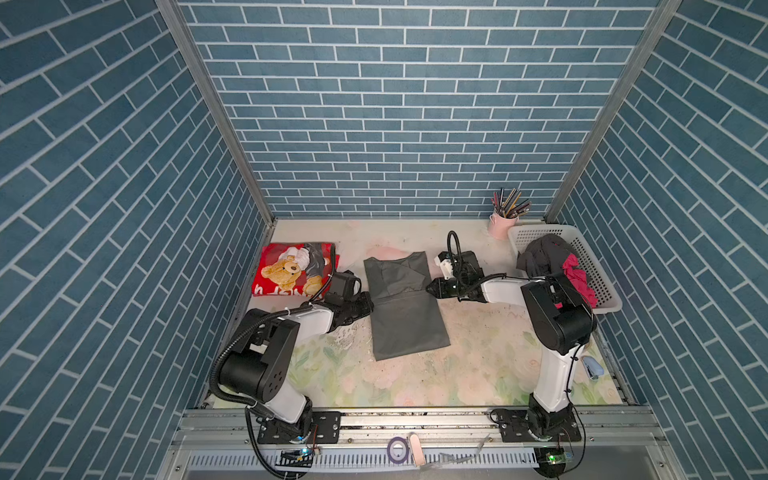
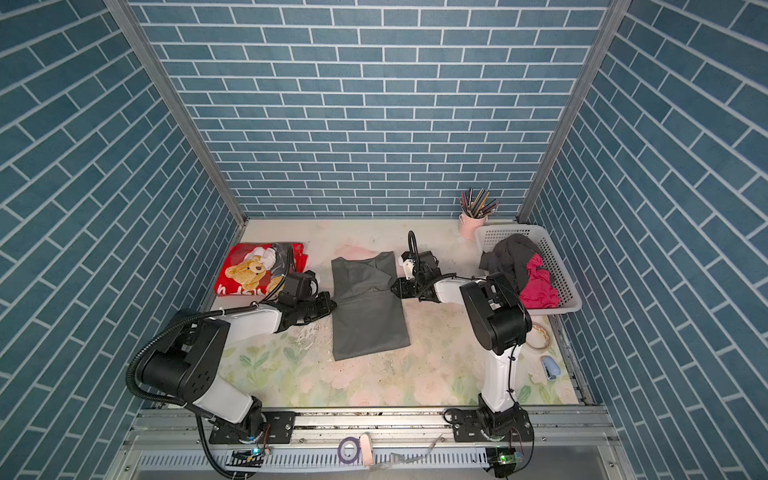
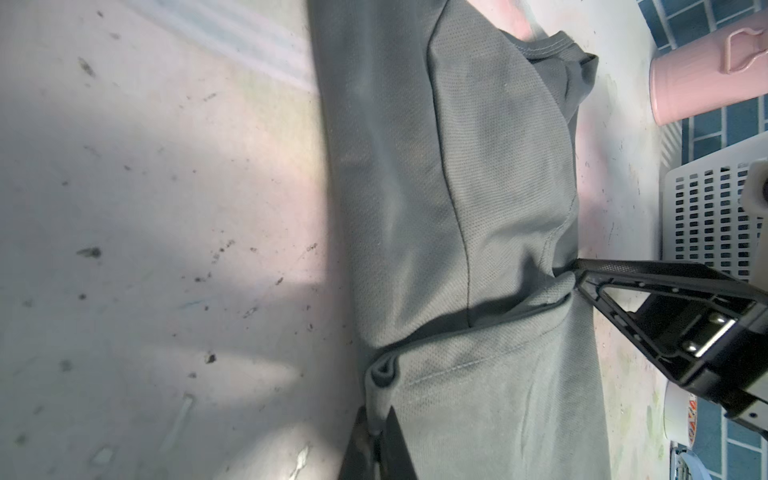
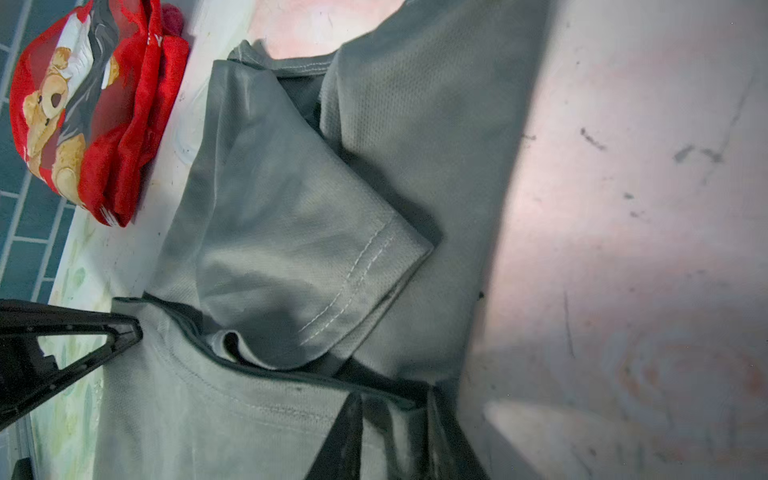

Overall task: Fold and stack the t-shirts
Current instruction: 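Open both grippers and move them back to the shirt's near edge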

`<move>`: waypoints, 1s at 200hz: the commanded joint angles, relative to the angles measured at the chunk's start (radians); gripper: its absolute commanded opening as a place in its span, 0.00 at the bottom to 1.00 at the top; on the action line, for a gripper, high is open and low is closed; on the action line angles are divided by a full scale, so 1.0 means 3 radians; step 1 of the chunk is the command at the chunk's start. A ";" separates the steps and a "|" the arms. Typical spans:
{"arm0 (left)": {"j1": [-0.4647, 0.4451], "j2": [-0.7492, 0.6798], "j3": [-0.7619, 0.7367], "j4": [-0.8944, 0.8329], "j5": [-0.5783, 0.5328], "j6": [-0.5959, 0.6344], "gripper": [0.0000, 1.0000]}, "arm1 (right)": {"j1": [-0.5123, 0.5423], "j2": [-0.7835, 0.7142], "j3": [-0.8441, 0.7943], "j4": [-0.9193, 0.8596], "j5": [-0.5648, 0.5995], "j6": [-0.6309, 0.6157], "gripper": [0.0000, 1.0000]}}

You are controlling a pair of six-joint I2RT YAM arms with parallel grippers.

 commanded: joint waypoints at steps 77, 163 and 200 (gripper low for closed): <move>0.0039 -0.0496 0.0161 -0.0484 -0.0117 0.0045 0.81 | -0.0052 -0.1023 -0.0054 -0.0762 0.0494 -0.0092 0.84; -0.0184 -0.1555 -0.0638 -0.0576 0.0193 -0.0391 0.87 | 0.0405 -0.2667 -0.1634 -0.1581 0.1056 0.1336 0.77; -0.0193 -0.1680 -0.0839 -0.0582 0.0224 -0.0412 0.87 | 0.0703 -0.2886 -0.2004 -0.1290 0.1013 0.1889 0.68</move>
